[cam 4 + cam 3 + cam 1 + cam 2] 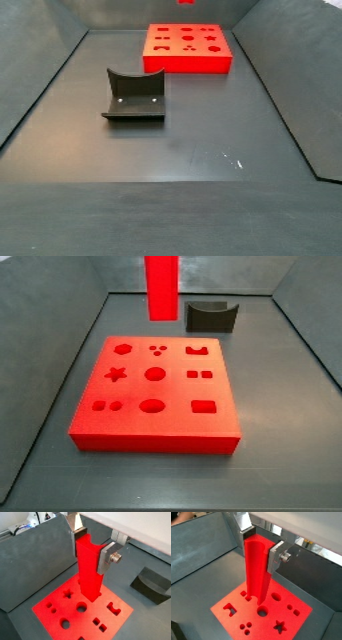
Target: Insert the arch object.
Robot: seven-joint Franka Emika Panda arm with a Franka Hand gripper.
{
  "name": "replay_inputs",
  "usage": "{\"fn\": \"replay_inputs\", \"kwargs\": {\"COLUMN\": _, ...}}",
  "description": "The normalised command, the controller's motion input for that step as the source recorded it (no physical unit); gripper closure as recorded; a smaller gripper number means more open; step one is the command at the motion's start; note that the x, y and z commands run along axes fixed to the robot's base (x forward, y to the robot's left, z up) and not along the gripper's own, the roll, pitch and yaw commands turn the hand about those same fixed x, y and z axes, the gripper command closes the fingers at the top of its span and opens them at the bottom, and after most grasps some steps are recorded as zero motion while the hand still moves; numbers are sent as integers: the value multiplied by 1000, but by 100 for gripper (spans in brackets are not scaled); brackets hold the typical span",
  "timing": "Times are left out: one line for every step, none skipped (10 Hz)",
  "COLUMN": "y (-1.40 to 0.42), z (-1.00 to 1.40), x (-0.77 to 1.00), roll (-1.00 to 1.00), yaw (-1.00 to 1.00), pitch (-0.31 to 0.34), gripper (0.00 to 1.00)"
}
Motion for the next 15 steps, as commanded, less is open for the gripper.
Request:
{"fn": "replay_inputs", "kwargs": {"y": 40, "z": -211, "x": 300, "roll": 0, "yaw": 0, "pitch": 37, "gripper": 100}}
{"fn": "replay_inputs", "kwargs": {"y": 254, "z": 0, "x": 954, "roll": -13, "yaw": 0, "pitch": 203, "gripper": 100}}
{"fn": "replay_inputs", "kwargs": {"y": 163, "z": 0, "x": 989, "roll": -19, "yaw": 0, "pitch": 199, "gripper": 100}}
{"fn": "replay_inputs", "kwargs": {"y": 200, "z": -63, "x": 997, "roll": -56, "yaw": 0, "pitch": 167, "gripper": 100}}
{"fn": "replay_inputs", "kwargs": {"y": 357, "z": -394, "x": 994, "roll": -63, "yaw": -54, "pitch": 97, "gripper": 100}}
{"fn": "replay_inputs", "kwargs": {"y": 483, "z": -811, "x": 871, "roll": -74, "yaw": -57, "pitch": 17, "gripper": 100}}
{"fn": "replay_inputs", "kwargs": {"y": 297, "z": -869, "x": 337, "roll": 27, "yaw": 0, "pitch": -100, "gripper": 100}}
{"fn": "replay_inputs", "kwargs": {"y": 314, "z": -806, "x": 497, "roll": 0, "yaw": 0, "pitch": -129, "gripper": 100}}
{"fn": "replay_inputs", "kwargs": {"y": 226, "z": -374, "x": 914, "roll": -19, "yaw": -100, "pitch": -156, "gripper": 100}}
{"fn": "replay_inputs", "kwargs": {"y": 66, "z": -134, "x": 586, "roll": 71, "yaw": -106, "pitch": -209, "gripper": 100}}
{"fn": "replay_inputs", "kwargs": {"y": 0, "z": 0, "x": 0, "roll": 164, "yaw": 0, "pitch": -140, "gripper": 100}}
{"fn": "replay_inputs", "kwargs": {"y": -11, "z": 0, "x": -71, "roll": 147, "yaw": 0, "pitch": -106, "gripper": 100}}
{"fn": "replay_inputs", "kwargs": {"y": 0, "z": 0, "x": 0, "roll": 170, "yaw": 0, "pitch": -47, "gripper": 100}}
{"fn": "replay_inputs", "kwargs": {"y": 0, "z": -129, "x": 0, "roll": 279, "yaw": 0, "pitch": 0, "gripper": 100}}
{"fn": "replay_inputs", "kwargs": {"y": 0, "z": -226, "x": 0, "roll": 274, "yaw": 0, "pitch": 0, "gripper": 100}}
